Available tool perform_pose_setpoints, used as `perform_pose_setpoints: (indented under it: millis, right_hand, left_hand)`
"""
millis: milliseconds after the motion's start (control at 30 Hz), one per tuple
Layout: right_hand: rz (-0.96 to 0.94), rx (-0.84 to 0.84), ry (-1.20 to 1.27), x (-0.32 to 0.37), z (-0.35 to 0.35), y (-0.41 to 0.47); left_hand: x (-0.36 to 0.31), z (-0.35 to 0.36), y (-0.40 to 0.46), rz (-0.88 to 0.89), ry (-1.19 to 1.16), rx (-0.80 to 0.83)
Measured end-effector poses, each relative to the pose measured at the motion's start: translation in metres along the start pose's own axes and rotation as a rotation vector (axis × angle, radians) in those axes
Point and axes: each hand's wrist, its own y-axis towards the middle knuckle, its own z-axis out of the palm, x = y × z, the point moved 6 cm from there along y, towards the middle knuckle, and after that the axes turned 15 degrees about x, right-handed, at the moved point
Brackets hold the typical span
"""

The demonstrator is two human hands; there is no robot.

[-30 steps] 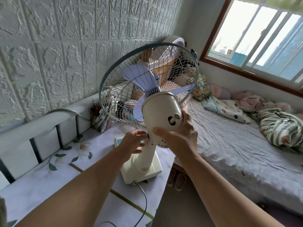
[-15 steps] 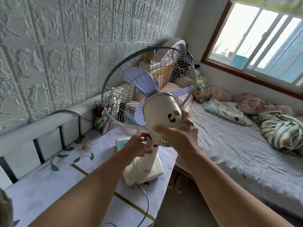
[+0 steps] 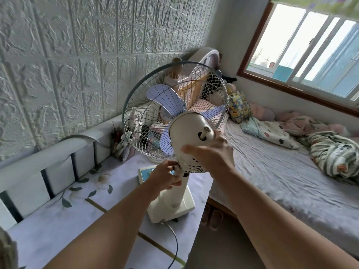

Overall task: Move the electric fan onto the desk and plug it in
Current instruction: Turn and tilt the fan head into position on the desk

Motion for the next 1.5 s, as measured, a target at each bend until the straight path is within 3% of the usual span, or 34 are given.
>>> perform_pose_setpoints:
  millis: [833,1000,1133,1267,1400,1467,1500]
  right_hand:
    - [0.03,0.043,-0.052,0.012,0.004,0.007]
    - [0.019,0.048,-0.043,0.01,0.004,0.008]
    - [0.012,0.042,-0.049,0.01,0.005,0.01]
    - [0.024,0.029,-0.056,0.01,0.005,0.01]
    - [0.017,0.025,-0.052,0.01,0.005,0.011]
    - [0.019,0.02,-0.05,0.011,0.005,0.011]
    - [0.017,0.021,-0.049,0.011,0.005,0.01]
  left_hand:
    - [0.0,0.002,-0.007,0.009,0.001,-0.017]
    - [0.005,-0.002,-0.006,-0.024,-0.186,0.055]
    - [0.009,-0.009,0.0,-0.046,-0.171,-0.037]
    - [-0.005,-0.019,0.002,0.097,0.013,-0.195]
    - [-0.032,-0.014,-0.004,0.266,0.639,-0.406]
    - [-0.034,-0.012,-0.005,0.275,0.715,-0.445]
    - [-0.029,-0.016,-0.005,0.24,0.629,-0.459]
